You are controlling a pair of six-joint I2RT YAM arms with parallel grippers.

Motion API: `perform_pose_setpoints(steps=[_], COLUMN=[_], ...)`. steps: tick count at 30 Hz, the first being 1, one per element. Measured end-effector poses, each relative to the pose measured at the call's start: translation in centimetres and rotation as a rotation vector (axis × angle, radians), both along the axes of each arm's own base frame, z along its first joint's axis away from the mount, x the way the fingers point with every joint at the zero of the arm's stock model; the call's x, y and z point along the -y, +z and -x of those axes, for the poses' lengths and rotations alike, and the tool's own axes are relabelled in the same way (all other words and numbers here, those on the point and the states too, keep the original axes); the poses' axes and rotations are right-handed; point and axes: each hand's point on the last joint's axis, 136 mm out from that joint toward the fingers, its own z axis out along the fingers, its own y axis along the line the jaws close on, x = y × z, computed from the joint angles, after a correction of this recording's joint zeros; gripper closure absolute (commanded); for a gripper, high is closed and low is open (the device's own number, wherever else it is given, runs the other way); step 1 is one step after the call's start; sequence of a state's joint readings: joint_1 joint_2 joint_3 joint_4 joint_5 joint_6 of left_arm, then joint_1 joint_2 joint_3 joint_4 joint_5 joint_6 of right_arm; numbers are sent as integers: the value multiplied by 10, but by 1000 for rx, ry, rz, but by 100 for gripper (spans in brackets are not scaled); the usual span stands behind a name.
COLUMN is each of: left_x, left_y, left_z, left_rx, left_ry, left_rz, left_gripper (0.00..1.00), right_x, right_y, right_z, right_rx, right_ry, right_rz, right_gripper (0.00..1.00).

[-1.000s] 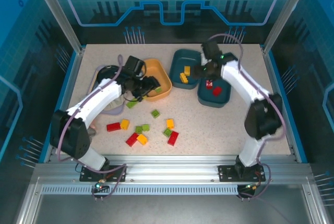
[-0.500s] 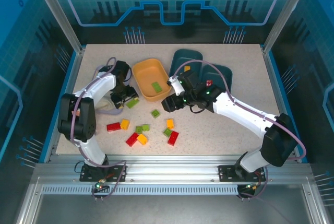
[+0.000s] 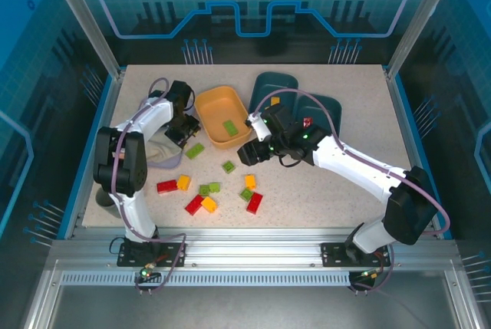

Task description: Sort the legos into containers by color

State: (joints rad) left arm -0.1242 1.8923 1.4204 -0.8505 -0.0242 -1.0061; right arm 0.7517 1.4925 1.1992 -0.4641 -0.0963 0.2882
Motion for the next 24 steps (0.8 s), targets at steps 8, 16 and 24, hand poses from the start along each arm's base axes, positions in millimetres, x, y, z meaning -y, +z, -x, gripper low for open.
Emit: perform_pose_setpoints(steps=[8,16,24], left_x=[0,3,15], left_y=[-21,-36,-47], left_z=[-14,-15,2], left_rx=[7,13,12], left_ry=[16,-2,-42], left_rz=[-12,-15,-34], left_gripper=[70,71,68], right_x=[2,6,7], right_y=[-1,-1,-2], right_z=[0,-3,-4], right_rx=[-19,-30,-48], right_ry=[-5,-17,-28], right_rz=[-6,-10,-20], right_gripper=[30,30,30])
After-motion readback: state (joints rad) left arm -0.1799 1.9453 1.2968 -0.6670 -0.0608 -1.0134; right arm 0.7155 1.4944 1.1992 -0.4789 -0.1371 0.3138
